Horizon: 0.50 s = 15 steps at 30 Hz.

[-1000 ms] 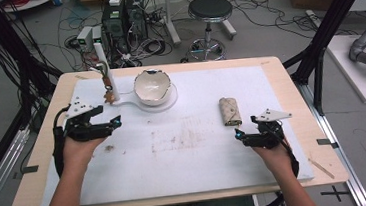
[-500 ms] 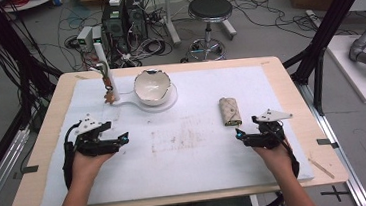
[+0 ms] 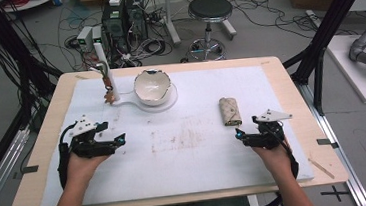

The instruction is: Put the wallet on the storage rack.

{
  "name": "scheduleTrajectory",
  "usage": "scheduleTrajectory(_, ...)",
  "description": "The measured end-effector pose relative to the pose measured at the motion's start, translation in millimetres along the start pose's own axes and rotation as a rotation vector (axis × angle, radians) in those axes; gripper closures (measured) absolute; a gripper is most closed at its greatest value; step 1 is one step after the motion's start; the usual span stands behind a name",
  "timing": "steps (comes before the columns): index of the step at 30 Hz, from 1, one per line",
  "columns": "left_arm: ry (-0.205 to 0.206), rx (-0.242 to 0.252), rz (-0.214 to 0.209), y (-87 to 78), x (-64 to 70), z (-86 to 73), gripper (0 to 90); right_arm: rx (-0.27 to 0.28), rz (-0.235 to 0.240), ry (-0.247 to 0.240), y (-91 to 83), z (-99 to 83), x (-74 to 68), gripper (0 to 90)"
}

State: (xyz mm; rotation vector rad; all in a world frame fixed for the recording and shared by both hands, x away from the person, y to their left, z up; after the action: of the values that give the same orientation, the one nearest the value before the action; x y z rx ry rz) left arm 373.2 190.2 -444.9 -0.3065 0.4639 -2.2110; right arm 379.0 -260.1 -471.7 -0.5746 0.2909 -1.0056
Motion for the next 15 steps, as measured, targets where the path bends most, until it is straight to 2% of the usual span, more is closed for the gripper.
scheduleTrajectory(15,0.014,-0.029,0.038,-9.8,-4.4,-8.1,17.5,0.002,-0.028,0.016,5.3,7.7,-3.8,19.7)
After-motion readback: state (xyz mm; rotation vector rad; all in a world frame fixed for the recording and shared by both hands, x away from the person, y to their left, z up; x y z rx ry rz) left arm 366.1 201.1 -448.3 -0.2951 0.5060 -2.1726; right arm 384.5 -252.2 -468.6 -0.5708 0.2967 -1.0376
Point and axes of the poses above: each handheld gripper's, and its own axes: y roughly forward along the jaws, z roughly out of its top, x roughly to its right, the point moved 8 cm from there along y, roughly forward along the jaws, and after that the axes turned 1 degree about x, right-handed, at the moved point
